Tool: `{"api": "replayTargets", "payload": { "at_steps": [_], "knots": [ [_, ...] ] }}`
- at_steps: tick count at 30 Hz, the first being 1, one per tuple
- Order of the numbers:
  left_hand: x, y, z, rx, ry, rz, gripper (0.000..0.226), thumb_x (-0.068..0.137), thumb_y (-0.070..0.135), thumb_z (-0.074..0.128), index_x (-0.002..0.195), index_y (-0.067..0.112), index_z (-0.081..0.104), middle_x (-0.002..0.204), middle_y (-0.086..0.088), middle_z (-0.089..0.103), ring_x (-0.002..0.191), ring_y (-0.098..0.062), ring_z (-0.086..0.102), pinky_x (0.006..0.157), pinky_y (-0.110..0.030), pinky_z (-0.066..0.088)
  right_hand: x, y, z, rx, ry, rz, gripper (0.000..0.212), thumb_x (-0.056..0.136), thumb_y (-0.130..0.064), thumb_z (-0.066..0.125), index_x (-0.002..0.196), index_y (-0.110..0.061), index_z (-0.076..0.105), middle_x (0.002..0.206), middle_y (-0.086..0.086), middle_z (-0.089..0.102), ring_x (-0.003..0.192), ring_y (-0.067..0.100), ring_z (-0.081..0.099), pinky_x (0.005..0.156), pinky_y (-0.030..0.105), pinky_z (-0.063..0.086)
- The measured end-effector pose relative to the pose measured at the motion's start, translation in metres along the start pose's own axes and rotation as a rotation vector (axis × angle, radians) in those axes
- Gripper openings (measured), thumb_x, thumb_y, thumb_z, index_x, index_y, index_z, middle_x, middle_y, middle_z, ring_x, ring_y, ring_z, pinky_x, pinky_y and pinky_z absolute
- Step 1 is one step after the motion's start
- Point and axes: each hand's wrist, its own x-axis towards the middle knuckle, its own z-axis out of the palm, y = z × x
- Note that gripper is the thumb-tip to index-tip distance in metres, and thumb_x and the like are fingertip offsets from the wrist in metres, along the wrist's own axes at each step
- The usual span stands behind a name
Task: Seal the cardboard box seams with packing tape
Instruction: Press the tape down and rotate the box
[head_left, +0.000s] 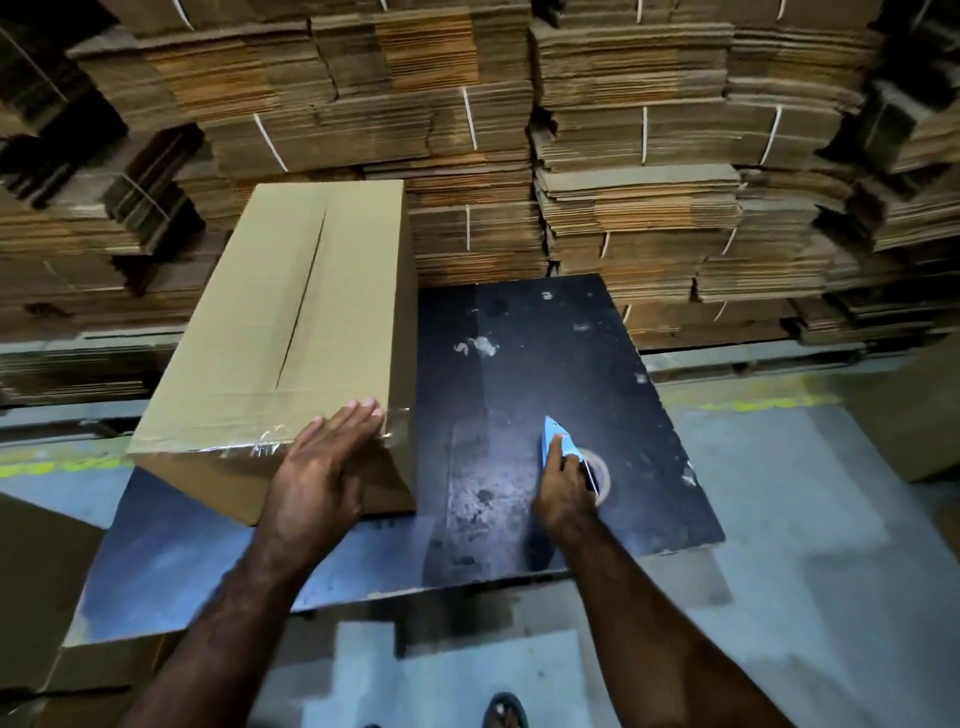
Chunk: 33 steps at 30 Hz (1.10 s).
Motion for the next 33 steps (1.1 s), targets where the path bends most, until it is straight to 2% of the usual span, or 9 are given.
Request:
{"api": "replayTargets", "payload": {
  "at_steps": [3,6,10,14,19,21,24,28,33],
  "knots": [
    [0.001,0.001,-0.002,0.009,-0.024,-0.009,0.086,0.061,-0.014,0.056,0.143,0.013,0.055,0.15,0.001,0.049,0.14,-0.012,0.041,0.121,-0.032,0.022,-0.004,0.001,-0.013,-0.002,0.015,-0.053,0.087,0.088,-0.016,0.055,0.157,-0.01,0.003,0.145,0.022,0.042,0.13,0.033,0.044,0.108,0.036,0.033],
    [-0.002,0.001,-0.008,-0.007,-0.074,-0.018,0.087,0.06,-0.006,0.051,0.145,0.014,0.053,0.153,0.0,0.047,0.143,-0.013,0.039,0.122,-0.035,0.022,-0.009,-0.004,-0.035,-0.002,0.112,-0.1,0.061,0.085,-0.027,0.056,0.142,-0.013,0.039,0.129,0.017,0.059,0.115,0.036,0.057,0.098,0.039,0.047],
    [-0.004,0.004,-0.015,-0.087,-0.081,-0.053,0.075,0.066,0.01,0.045,0.14,0.01,0.057,0.148,-0.006,0.054,0.139,-0.02,0.047,0.12,-0.036,0.028,-0.023,-0.04,-0.072,0.226,0.165,-0.311,0.053,0.083,-0.025,0.065,0.134,-0.012,0.052,0.126,0.017,0.06,0.117,0.037,0.056,0.095,0.041,0.047],
    [-0.021,0.006,-0.039,-0.19,0.36,-0.211,0.041,0.076,0.012,0.052,0.111,0.005,0.072,0.111,-0.007,0.073,0.106,-0.02,0.064,0.1,-0.017,0.042,-0.046,-0.094,-0.114,0.398,0.302,-0.569,0.037,0.085,-0.018,0.068,0.122,-0.012,0.062,0.105,0.01,0.067,0.101,0.029,0.064,0.088,0.034,0.047],
    [-0.055,-0.044,-0.077,-0.316,0.803,-0.797,0.008,0.089,0.018,0.06,0.083,0.016,0.064,0.083,-0.001,0.064,0.083,-0.022,0.06,0.078,-0.032,0.047,-0.084,-0.171,-0.132,0.518,0.341,-0.806,0.031,0.083,-0.014,0.068,0.114,-0.016,0.065,0.1,0.002,0.067,0.087,0.016,0.063,0.081,0.025,0.046],
    [-0.058,-0.079,-0.089,-0.588,0.761,-1.082,0.019,0.094,0.026,0.061,0.076,0.019,0.06,0.076,-0.001,0.061,0.075,-0.022,0.059,0.071,-0.034,0.047,-0.102,-0.205,-0.124,0.516,0.314,-0.897,0.03,0.083,-0.016,0.066,0.113,-0.014,0.067,0.102,0.002,0.067,0.088,0.015,0.063,0.078,0.024,0.045],
    [-0.053,-0.112,-0.102,-1.055,0.547,-1.303,0.037,0.101,0.034,0.055,0.068,0.017,0.054,0.062,-0.003,0.049,0.049,-0.016,0.049,0.051,-0.027,0.035,-0.127,-0.25,-0.105,0.431,0.244,-0.98,0.031,0.084,-0.019,0.064,0.115,-0.015,0.067,0.107,0.001,0.066,0.095,0.014,0.061,0.083,0.027,0.049],
    [-0.048,-0.132,-0.102,-1.215,0.341,-1.319,0.043,0.099,0.045,0.055,0.08,0.008,0.063,0.073,-0.012,0.065,0.065,-0.023,0.063,0.065,-0.034,0.051,-0.144,-0.294,-0.083,0.303,0.213,-1.03,0.032,0.086,-0.02,0.061,0.117,-0.015,0.067,0.113,0.004,0.065,0.106,0.019,0.059,0.094,0.028,0.044],
    [-0.047,-0.159,-0.108,-1.395,0.171,-1.298,0.032,0.095,0.038,0.063,0.078,0.012,0.062,0.076,-0.01,0.067,0.066,-0.021,0.064,0.066,-0.034,0.054,-0.143,-0.327,-0.066,0.236,0.227,-0.97,0.037,0.087,-0.031,0.054,0.118,-0.016,0.067,0.114,0.004,0.065,0.107,0.02,0.059,0.094,0.03,0.047]
  ]
}}
